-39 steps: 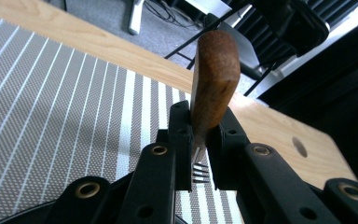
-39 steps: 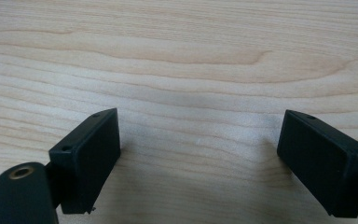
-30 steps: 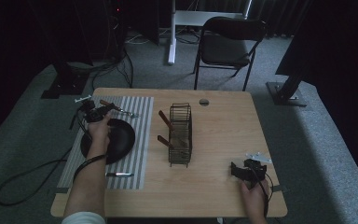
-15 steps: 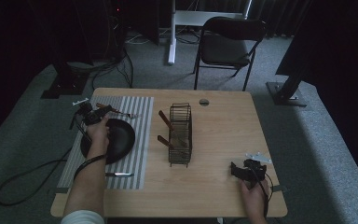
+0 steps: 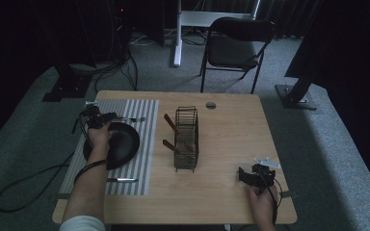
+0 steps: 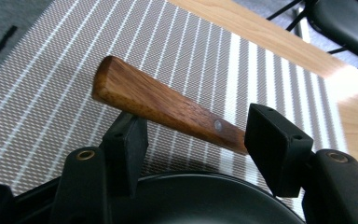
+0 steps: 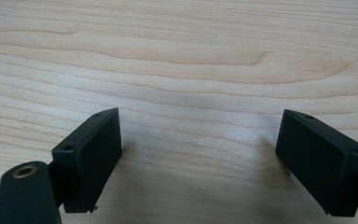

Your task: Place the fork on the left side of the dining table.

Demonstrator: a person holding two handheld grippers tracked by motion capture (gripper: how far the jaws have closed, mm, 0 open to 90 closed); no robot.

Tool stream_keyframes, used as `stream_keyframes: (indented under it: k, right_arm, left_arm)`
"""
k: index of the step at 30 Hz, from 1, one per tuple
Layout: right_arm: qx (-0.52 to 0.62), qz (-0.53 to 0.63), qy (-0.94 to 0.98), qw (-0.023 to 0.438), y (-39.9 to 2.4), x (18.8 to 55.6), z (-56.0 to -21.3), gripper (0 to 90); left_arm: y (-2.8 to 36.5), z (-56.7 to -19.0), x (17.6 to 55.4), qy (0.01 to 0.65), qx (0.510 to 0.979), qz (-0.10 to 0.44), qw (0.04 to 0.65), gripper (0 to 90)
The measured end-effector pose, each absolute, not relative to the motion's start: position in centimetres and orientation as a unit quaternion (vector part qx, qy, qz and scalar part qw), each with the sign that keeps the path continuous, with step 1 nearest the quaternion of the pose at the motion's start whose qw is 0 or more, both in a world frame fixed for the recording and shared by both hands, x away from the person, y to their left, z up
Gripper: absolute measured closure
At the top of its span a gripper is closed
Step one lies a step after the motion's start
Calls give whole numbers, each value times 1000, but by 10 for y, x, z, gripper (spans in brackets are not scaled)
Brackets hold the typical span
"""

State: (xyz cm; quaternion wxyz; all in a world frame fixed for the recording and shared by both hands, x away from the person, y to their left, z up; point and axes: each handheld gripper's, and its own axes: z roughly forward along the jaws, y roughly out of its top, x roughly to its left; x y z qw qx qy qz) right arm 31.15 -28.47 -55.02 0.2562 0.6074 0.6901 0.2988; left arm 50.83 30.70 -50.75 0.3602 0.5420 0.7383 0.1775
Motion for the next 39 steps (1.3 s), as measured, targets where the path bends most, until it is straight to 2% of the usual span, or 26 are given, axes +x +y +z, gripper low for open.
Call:
stream_keyframes:
  k: [6, 11, 12, 14, 18, 22, 27, 39]
  right_arm:
    - [607, 299, 690, 256, -285, 312, -550, 140]
    - [607, 299, 690, 257, -285, 312, -550, 139]
    - [607, 299, 690, 257, -285, 311, -550, 139]
    - [608, 299, 690, 257, -285, 311, -550, 139]
    - [608, 298, 690, 257, -284, 311, -550, 140]
    - [608, 298, 690, 257, -285, 311, -550, 140]
    - [608, 298, 690, 257, -285, 311, -550, 140]
    - [608, 298, 690, 257, -284, 311, -550, 139]
  left_arm:
    - [308, -512, 513, 742, 554, 179, 334, 388]
    - [307, -510, 513, 732, 566, 216, 312, 387]
    - [306, -511, 513, 729, 569, 227, 305, 380]
    - [303, -510, 513, 721, 576, 239, 302, 297]
    - [295, -507, 508, 693, 603, 259, 300, 297]
    - [288, -505, 503, 681, 622, 254, 292, 297]
    - [284, -500, 496, 679, 623, 240, 307, 297]
    - [278, -494, 477, 659, 645, 242, 303, 297]
